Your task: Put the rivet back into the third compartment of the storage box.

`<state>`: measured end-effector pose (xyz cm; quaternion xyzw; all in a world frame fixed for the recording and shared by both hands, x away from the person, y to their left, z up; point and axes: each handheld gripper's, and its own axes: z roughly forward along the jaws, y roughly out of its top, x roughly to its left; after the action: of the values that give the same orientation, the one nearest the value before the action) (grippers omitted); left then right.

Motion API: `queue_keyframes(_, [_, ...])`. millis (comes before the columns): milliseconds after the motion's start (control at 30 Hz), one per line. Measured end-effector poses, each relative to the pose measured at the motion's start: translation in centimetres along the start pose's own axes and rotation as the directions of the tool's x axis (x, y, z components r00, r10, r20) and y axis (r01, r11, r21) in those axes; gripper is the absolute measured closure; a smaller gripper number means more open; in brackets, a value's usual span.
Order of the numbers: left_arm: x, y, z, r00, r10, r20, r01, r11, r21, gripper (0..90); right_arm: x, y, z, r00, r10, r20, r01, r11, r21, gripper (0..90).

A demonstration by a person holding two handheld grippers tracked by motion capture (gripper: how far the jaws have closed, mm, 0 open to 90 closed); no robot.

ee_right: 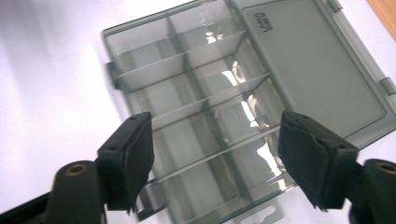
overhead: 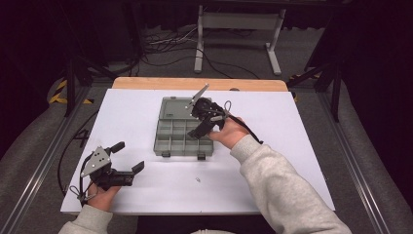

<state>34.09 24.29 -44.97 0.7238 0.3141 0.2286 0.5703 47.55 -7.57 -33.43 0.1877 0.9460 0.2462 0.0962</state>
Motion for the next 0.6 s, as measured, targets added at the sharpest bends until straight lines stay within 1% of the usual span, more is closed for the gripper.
queue_keyframes(133, [0.0,0.0,0.0,1.0000,0.002,0.001,-0.002,1.0000,0.005,0.2,1.2,-0.5,-0.8,0.9997,-0.021,-0.009,0.022,1.000,0.003,23.8])
queue_keyframes(267, [0.0,0.0,0.0,1.0000,-0.001,-0.002,0.001,1.0000,-0.001,0.2,2.2,-0.9,-1.1,0.9988,-0.045,-0.021,0.045,0.999,-0.002,21.9])
queue_keyframes(433, [0.0,0.0,0.0,1.0000,0.000,-0.001,0.000,1.0000,-0.001,0.2,3.7,-1.6,-1.0,0.9965,-0.073,-0.039,0.074,0.997,0.015,20.7])
queue_keyframes(600, [0.0,0.0,0.0,1.0000,-0.001,-0.002,0.001,1.0000,-0.002,0.2,4.6,-2.1,-0.9,0.9951,-0.085,-0.051,0.086,0.996,0.021,20.5])
